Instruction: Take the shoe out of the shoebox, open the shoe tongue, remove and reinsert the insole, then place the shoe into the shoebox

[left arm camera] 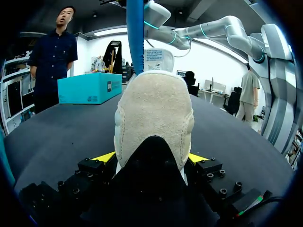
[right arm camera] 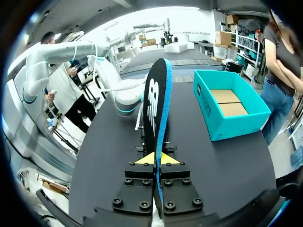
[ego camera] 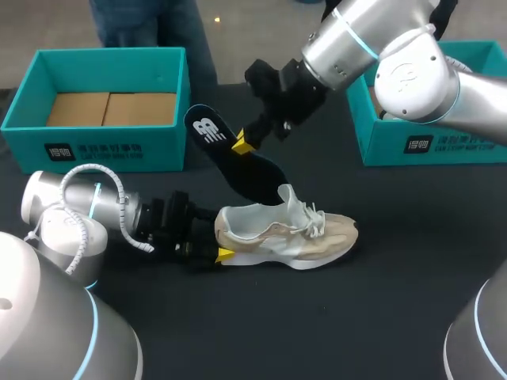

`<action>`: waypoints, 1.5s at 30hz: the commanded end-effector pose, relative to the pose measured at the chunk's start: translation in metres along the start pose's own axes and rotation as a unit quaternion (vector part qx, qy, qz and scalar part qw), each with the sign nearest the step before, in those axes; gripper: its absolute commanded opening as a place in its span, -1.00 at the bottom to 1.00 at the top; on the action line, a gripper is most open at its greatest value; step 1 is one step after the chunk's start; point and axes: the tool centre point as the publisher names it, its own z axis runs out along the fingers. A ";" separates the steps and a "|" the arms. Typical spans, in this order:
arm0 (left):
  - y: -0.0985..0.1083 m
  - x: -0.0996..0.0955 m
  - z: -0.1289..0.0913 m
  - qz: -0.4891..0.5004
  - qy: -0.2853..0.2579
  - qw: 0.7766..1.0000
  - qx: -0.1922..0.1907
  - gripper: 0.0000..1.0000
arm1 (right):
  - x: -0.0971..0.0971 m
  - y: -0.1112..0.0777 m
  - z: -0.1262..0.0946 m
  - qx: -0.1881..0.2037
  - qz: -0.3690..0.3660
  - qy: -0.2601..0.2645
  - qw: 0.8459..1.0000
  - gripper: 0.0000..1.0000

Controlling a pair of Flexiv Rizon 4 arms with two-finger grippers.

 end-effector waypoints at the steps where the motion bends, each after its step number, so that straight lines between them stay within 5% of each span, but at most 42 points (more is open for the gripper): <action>1: 0.003 0.000 0.000 0.000 0.000 1.000 -0.002 -1.00 | 0.000 0.010 -0.008 -0.057 0.032 -0.001 0.998 -1.00; 10: 0.003 0.000 0.000 0.000 0.000 1.000 -0.002 -1.00 | -0.003 0.032 -0.034 -0.123 0.119 0.021 0.985 -1.00; 23: 0.003 0.000 0.000 0.000 0.000 1.000 -0.002 -1.00 | 0.009 0.044 -0.085 -0.116 0.154 0.029 0.981 -1.00; 28: 0.003 0.000 0.000 0.000 0.000 1.000 -0.002 -1.00 | 0.019 0.046 -0.098 -0.143 0.165 0.013 0.976 -1.00; 45: 0.003 0.000 0.000 0.000 0.000 1.000 -0.002 -1.00 | 0.020 0.048 -0.100 -0.151 0.155 0.017 0.976 -1.00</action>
